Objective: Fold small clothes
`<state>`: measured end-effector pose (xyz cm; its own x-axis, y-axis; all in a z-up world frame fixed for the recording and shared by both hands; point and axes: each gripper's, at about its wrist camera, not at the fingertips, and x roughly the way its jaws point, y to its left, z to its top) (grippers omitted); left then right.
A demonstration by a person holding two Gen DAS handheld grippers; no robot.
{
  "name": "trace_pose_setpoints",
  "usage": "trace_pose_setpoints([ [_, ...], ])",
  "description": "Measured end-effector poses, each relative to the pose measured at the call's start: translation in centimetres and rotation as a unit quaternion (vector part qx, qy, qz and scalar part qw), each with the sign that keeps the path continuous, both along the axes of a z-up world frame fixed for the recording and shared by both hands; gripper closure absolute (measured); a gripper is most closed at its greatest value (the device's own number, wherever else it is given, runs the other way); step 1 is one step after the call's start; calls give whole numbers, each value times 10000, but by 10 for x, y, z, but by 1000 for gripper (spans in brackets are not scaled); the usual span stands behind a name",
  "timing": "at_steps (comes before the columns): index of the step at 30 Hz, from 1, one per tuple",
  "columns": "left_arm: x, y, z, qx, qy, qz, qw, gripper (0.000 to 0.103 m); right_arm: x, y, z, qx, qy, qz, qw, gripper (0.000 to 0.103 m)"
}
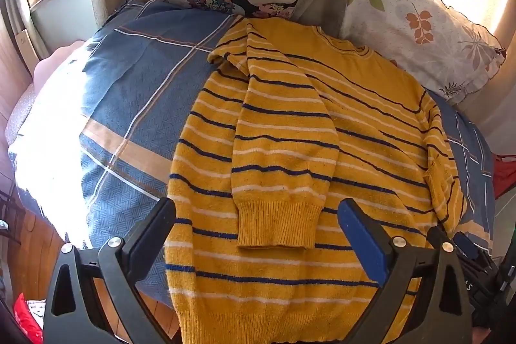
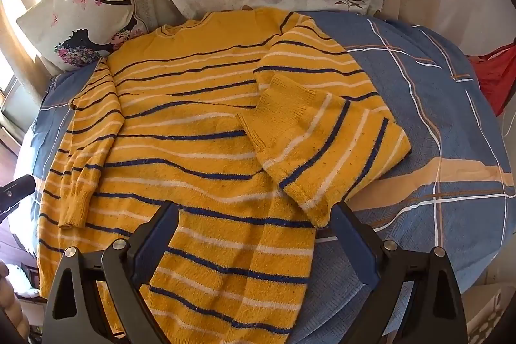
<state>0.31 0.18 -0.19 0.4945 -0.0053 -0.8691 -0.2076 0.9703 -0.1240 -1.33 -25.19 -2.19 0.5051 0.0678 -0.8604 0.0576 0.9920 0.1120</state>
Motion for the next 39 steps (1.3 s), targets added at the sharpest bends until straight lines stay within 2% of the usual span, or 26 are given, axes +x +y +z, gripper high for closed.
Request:
trace_pose_setpoints([
  [8,20,12,-26,20,394,-138,9991,24,-2,-5,-2,50,6,-134,9999,6],
  [19,34,13,-56,113,676,-294,9972,25,8,0,-9,5,124,-191,9997,6],
  [21,36,15,-60,19,728,-341,9968,31,10,2,-11,-9,157,-202,9997,6],
  [23,40,16,-65,-101,803,-478,9956,52,12,3,-12,-33,189,-209,9996,6],
  [25,41,14,-70,-286,788,-593,9947,67,13,5,-14,-66,213,-210,9995,6],
  [26,41,12,-71,-270,733,-614,9951,86,14,6,-14,-87,228,-210,9995,6],
  [27,40,11,-70,-286,711,-688,9947,96,15,7,-14,-104,237,-214,9994,6],
  [28,39,11,-68,-327,732,-711,9942,96,15,8,-14,-122,236,-227,9994,6],
  [30,34,20,-58,-438,622,-653,9950,96,16,7,-12,-136,196,-246,9994,6],
  [31,33,27,-50,-376,537,-558,9963,96,16,7,-10,-131,157,-255,9995,6],
  [35,29,78,-22,-339,231,118,9991,96,18,4,-10,-72,157,-342,9993,6],
  [37,33,112,-15,-150,177,593,9980,96,21,5,-12,-38,222,-378,9990,6],
  [39,41,144,-13,202,218,1069,9938,96,23,8,-16,-74,285,-386,9988,6],
])
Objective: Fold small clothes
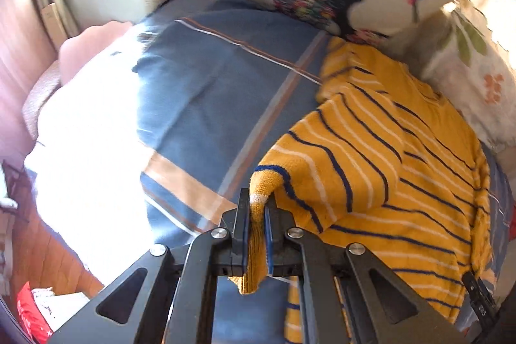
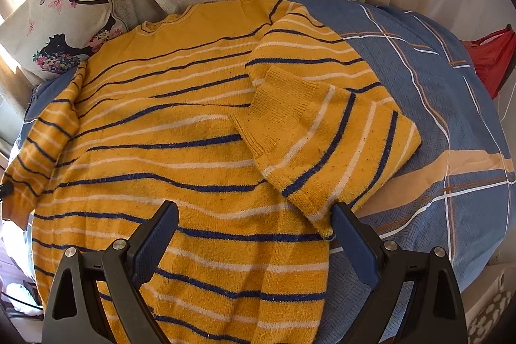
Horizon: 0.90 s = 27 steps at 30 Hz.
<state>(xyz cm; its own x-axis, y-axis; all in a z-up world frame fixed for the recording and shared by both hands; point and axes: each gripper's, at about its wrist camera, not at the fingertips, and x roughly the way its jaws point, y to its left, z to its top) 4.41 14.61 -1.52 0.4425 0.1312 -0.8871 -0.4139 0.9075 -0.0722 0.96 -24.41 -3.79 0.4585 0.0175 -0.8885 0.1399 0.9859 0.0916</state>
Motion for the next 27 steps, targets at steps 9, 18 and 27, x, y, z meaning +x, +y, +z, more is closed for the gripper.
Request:
trace_pose_setpoints([
  [9,-7,72,5,480,25,905,9947,95,14,13,-16,4,248,-92,9996,1],
  [18,4,19,50,426,-633,-115,9970,81,5,-1,-19,820,-210,-593,9946,0],
  [27,22,26,41,794,-526,-132,9954,64,-6,-21,21,428,-29,-400,9983,30],
])
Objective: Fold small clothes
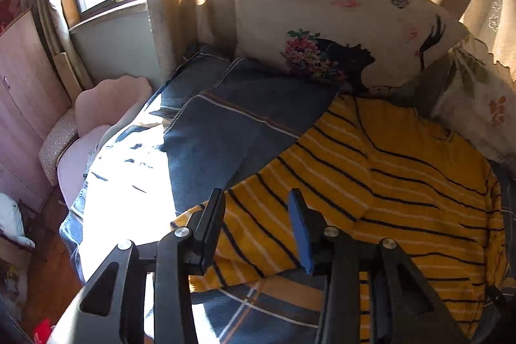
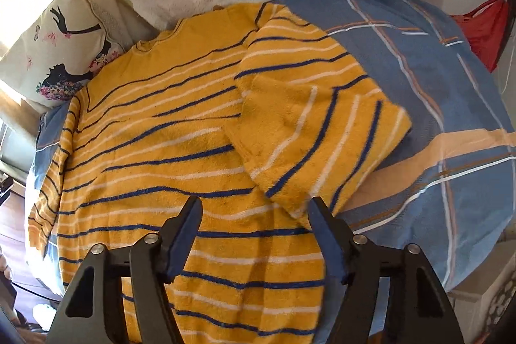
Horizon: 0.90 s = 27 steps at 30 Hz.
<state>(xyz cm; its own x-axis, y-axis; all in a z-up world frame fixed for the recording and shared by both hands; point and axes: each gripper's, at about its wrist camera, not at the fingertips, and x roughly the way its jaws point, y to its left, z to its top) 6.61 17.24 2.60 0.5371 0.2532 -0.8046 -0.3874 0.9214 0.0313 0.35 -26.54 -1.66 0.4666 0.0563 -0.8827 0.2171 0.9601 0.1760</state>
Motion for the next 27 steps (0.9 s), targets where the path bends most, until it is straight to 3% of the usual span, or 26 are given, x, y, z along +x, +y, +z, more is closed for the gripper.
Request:
trace_pose_setpoints([
  [4,-23,76,-24,123,521,1240,9908,65,13,-3,7,-382,-58,218,9990,30],
  [8,-73,111,-7,8,339,1967,9799,66,29,13,-5,-593,-161,909,9940,32],
  [9,-84,109,-1,53,288,2056,9782,66,33,17,-12,-749,-161,1084,9911,34],
  [10,-94,104,4,84,239,2095,9775,66,35,19,-19,-910,-131,1188,9886,47],
  [11,-101,98,7,80,219,2071,9780,65,40,20,-26,-1113,-41,1293,9853,73],
  [12,-107,90,9,71,196,2011,9794,65,42,18,-30,-1250,13,1342,9830,80],
  [14,-119,72,14,84,115,1880,9821,65,41,3,-20,-977,-151,1365,9857,94],
  [17,-132,40,14,75,55,1611,9869,64,33,-35,8,-515,-477,1036,9921,95],
  [20,-127,12,10,-137,123,1299,9914,64,25,-92,31,-396,-742,429,9955,96],
  [24,-125,-17,2,-276,140,1018,9943,64,20,-178,35,-868,-765,-576,9916,98],
  [27,-124,-31,-4,-316,216,871,9955,64,17,-230,23,-1426,-573,-1178,9811,98],
])
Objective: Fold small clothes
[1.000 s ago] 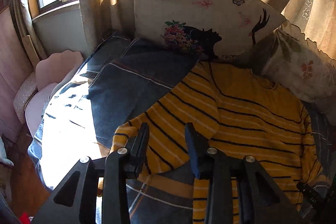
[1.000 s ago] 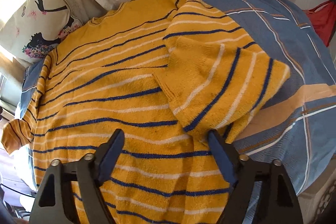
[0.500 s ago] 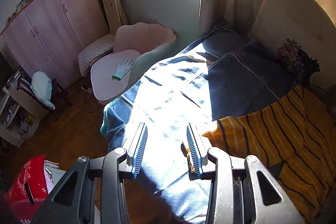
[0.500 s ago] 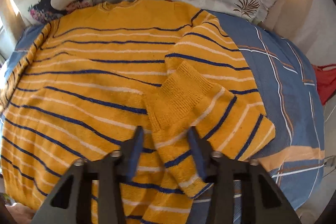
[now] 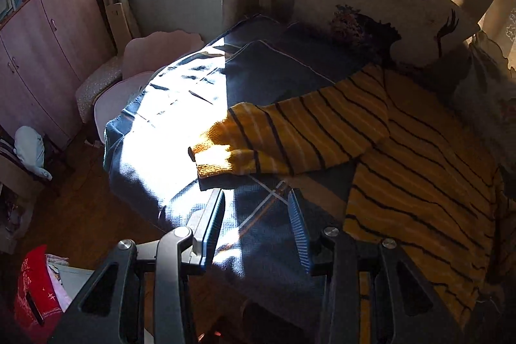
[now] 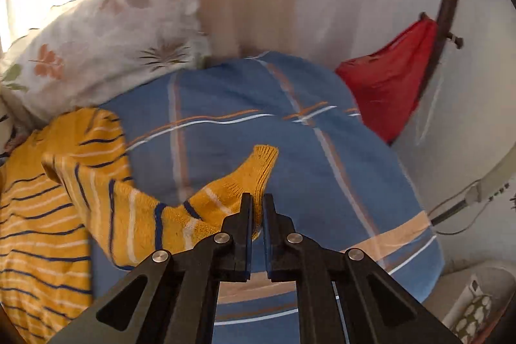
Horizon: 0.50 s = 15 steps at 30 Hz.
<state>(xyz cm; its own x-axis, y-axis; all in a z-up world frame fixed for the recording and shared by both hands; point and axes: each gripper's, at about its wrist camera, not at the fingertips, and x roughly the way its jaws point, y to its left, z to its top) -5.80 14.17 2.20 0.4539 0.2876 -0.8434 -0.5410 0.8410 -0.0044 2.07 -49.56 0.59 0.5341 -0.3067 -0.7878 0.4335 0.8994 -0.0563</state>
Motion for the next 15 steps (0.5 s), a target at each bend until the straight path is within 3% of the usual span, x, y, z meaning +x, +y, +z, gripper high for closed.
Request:
trace_pose_setpoints([
  [2,0,-6,-6,-94,91,-26,9999,64,-4,-18,-8,-240,152,-312,9991,97],
  [7,-2,-18,-26,-355,353,-109,9987,64,-22,-20,-9,-176,12,-685,9975,90],
  [10,-4,-27,-44,-574,531,-263,9966,64,-35,-3,-10,747,-169,-230,9968,78],
  [12,-6,-34,-57,-748,624,-387,9945,64,-40,17,-16,1551,-202,330,9871,67],
  [15,-9,-44,-75,-1095,719,-592,9896,64,-44,63,-33,2796,62,1389,9500,67],
])
